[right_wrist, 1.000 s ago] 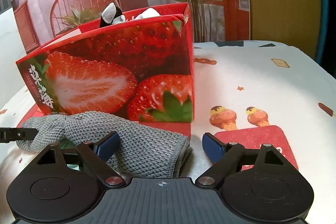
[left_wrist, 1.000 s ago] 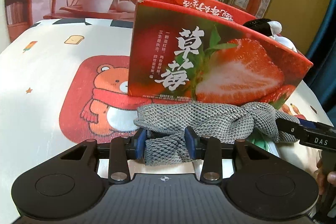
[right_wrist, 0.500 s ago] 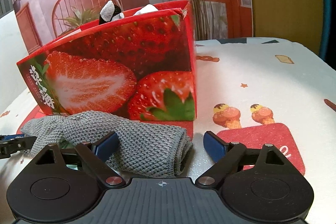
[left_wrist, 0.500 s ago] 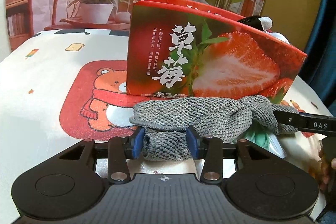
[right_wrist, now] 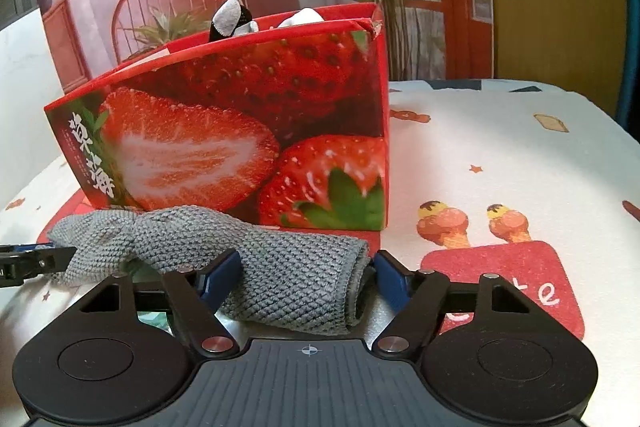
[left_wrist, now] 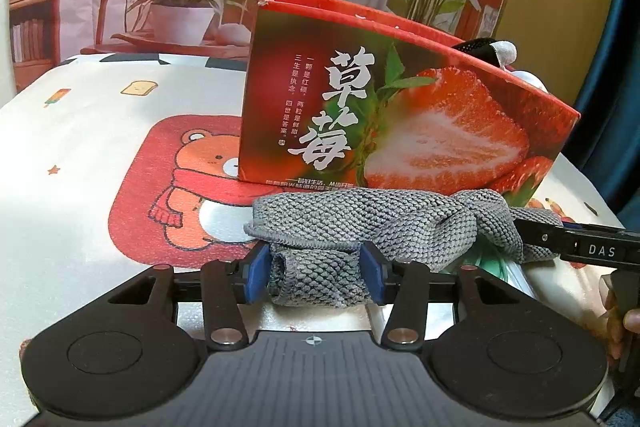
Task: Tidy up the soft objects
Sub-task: 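Close the left tool on the grey cloth while the right tool grips its other end, then lift the grey knit cloth with both tools over the red box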
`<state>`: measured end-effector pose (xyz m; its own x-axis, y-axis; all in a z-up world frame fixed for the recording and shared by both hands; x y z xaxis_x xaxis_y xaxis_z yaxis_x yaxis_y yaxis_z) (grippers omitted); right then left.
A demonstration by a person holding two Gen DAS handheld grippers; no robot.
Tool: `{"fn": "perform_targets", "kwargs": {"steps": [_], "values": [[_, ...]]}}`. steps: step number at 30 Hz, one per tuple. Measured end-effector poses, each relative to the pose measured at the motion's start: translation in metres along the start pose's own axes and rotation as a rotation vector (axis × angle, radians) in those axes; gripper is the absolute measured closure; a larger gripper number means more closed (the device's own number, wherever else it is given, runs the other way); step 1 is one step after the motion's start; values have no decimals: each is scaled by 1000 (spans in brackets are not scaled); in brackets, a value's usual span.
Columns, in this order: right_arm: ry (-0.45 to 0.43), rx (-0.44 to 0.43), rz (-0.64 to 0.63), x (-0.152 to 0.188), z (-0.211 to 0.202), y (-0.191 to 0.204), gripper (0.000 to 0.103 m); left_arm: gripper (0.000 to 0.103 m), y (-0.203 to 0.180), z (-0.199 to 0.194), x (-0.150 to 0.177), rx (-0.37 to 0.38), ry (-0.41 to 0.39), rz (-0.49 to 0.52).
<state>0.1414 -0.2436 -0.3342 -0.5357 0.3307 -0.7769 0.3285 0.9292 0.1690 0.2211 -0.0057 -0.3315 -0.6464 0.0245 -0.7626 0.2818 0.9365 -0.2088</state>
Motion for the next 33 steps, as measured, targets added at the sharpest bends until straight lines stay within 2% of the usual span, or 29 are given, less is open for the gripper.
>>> {"fn": "perform_targets", "kwargs": {"steps": [4,5,6,11,17,19,24,33], "values": [[-6,-18,6,-1,-1,0,43,51,0,1,0,0,-1,4],[-5,-35,2,0,0,2,51,51,0,1,0,1,-2,4],[-7,-44,-8,0,0,3,54,52,0,1,-1,2,-3,3],[-20,-50,-47,-1,-1,10,64,55,2,2,-2,6,-9,-12],[-29,-52,-55,-1,-3,10,69,62,3,2,-3,-6,-11,-10],[-31,-50,-64,-1,-4,12,71,74,5,1,-3,-17,-8,-18],[-44,-38,-98,-4,-9,16,76,87,3,-6,-7,-22,-6,-10],[-135,-89,-82,-33,-43,22,77,90,-9,-48,-46,-32,-118,40]]}}
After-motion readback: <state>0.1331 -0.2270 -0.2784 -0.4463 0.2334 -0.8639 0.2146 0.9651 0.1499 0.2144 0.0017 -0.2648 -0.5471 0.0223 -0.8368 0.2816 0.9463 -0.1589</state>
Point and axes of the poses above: each gripper's, at about its wrist camera, not at the fingertips, and z roughly the way its jaws point, y to its left, x to its underside, the point moved 10 cm from there along z, roughly the way its jaws point, and after that the axes turned 1 degree about -z, right-handed, at the moved point
